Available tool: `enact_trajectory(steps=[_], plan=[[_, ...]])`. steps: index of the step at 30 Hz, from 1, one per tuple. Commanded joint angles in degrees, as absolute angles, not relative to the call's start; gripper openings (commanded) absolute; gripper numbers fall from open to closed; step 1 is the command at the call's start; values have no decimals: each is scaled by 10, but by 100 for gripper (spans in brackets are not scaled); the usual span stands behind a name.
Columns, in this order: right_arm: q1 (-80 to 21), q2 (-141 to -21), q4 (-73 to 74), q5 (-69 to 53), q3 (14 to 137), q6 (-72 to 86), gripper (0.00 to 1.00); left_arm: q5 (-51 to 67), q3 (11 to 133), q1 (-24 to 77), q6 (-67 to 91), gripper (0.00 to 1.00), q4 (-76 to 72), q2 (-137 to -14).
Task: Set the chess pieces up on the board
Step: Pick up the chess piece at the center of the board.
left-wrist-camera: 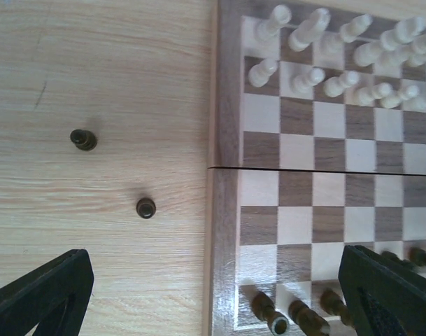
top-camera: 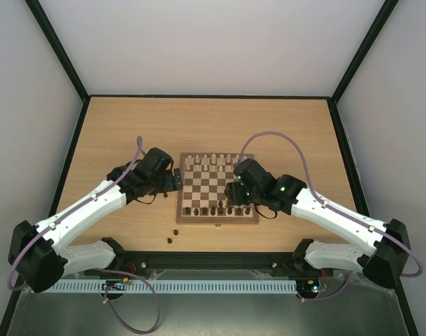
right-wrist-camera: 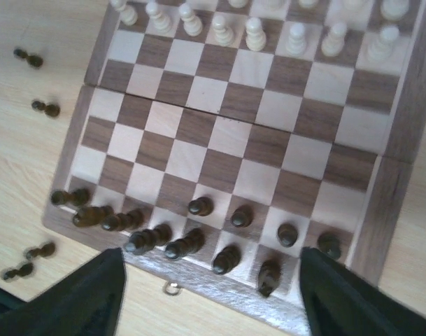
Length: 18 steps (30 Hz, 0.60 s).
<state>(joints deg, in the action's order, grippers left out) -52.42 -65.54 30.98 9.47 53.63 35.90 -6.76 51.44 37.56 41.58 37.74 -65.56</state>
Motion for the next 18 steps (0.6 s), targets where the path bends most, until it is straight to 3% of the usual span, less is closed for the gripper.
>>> enact_trajectory(steps=[1,2,12,15,18], plan=[[-515,-634,278,85,512,326,86,-93,511,371,440,99,399,-683],[-513,-631,274,90,507,327,99,-91,505,371,443,99,396,-689],[-509,-592,256,86,474,309,99,-94,474,367,461,98,371,-769],[-509,-581,257,84,471,305,99,-90,468,360,461,92,356,-791],[-509,-572,254,79,467,303,99,-84,464,350,457,78,335,-810]])
